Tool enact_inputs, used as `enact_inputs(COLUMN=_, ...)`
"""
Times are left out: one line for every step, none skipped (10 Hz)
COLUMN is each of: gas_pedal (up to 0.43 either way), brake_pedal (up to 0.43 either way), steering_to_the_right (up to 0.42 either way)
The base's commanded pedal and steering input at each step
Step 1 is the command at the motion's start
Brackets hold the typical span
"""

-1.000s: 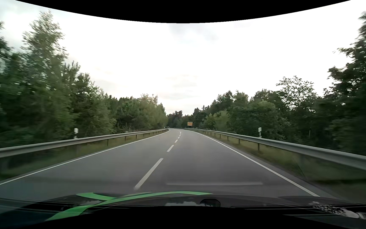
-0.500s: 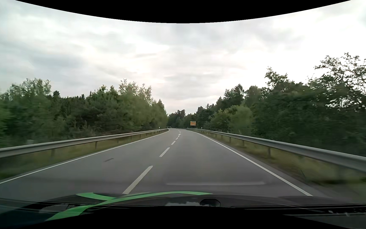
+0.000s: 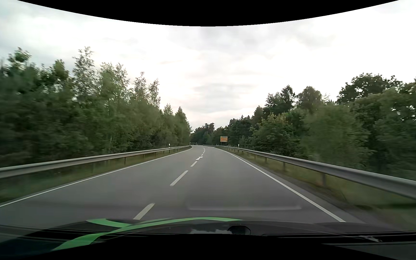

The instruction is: Follow the waypoints while adhering to traffic rules and regulations

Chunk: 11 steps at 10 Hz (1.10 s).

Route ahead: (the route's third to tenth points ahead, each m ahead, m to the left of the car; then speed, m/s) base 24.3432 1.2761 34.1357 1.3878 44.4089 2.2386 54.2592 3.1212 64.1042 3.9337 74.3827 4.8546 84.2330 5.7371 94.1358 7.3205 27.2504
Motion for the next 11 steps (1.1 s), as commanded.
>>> enact_inputs(gas_pedal=0.228, brake_pedal=0.000, steering_to_the_right=-0.010)
enact_inputs(gas_pedal=0.228, brake_pedal=0.000, steering_to_the_right=-0.010)
enact_inputs(gas_pedal=0.228, brake_pedal=0.000, steering_to_the_right=-0.010)
enact_inputs(gas_pedal=0.228, brake_pedal=0.000, steering_to_the_right=-0.010)
enact_inputs(gas_pedal=0.228, brake_pedal=0.000, steering_to_the_right=-0.010)
enact_inputs(gas_pedal=0.228, brake_pedal=0.000, steering_to_the_right=-0.010)
enact_inputs(gas_pedal=0.228, brake_pedal=0.000, steering_to_the_right=-0.010)
enact_inputs(gas_pedal=0.228, brake_pedal=0.000, steering_to_the_right=-0.010)
enact_inputs(gas_pedal=0.228, brake_pedal=0.000, steering_to_the_right=-0.010)
enact_inputs(gas_pedal=0.220, brake_pedal=0.000, steering_to_the_right=-0.010)
enact_inputs(gas_pedal=0.220, brake_pedal=0.000, steering_to_the_right=-0.010)
